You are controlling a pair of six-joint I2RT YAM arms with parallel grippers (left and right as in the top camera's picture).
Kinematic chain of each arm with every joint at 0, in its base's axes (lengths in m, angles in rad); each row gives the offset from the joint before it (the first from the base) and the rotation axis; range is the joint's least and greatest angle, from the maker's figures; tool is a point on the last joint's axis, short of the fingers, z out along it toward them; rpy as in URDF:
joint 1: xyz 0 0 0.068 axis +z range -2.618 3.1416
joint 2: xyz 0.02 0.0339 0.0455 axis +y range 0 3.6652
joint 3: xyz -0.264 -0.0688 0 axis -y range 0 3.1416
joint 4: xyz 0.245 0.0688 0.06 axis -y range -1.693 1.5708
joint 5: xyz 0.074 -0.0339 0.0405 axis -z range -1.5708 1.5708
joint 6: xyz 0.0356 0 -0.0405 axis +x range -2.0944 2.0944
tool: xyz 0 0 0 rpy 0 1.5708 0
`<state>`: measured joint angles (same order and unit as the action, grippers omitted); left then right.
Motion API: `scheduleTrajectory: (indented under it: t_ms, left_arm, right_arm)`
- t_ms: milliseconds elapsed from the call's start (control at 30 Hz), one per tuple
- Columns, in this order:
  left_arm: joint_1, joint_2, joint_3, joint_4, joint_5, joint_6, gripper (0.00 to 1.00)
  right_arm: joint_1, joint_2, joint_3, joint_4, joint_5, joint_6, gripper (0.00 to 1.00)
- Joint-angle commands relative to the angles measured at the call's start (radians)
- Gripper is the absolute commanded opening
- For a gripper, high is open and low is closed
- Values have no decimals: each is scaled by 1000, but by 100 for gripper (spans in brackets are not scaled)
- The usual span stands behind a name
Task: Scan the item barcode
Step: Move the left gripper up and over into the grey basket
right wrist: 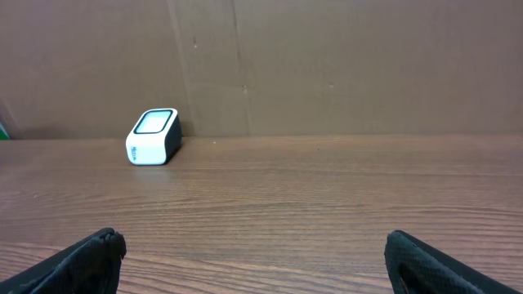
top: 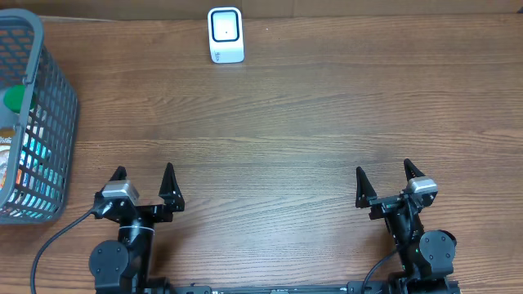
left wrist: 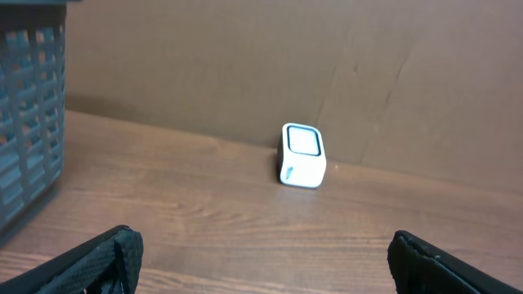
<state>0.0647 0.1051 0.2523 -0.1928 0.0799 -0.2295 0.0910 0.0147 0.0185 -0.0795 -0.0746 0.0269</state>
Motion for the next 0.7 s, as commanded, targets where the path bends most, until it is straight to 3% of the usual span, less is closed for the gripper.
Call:
scheduleTrajectory:
  t_ms: [0,467,667]
  left_arm:
    - [-7,46,74,2,18,24,99]
    - [-7,197,185,-5,28,24,100]
    - [-7,348,336,-108,58,24,99]
  right_arm:
    - [-7,-12,-11,3,-2,6,100]
    - [-7,-12,-11,3,-2,5,100]
    - [-7,-12,-11,3,-2,6,100]
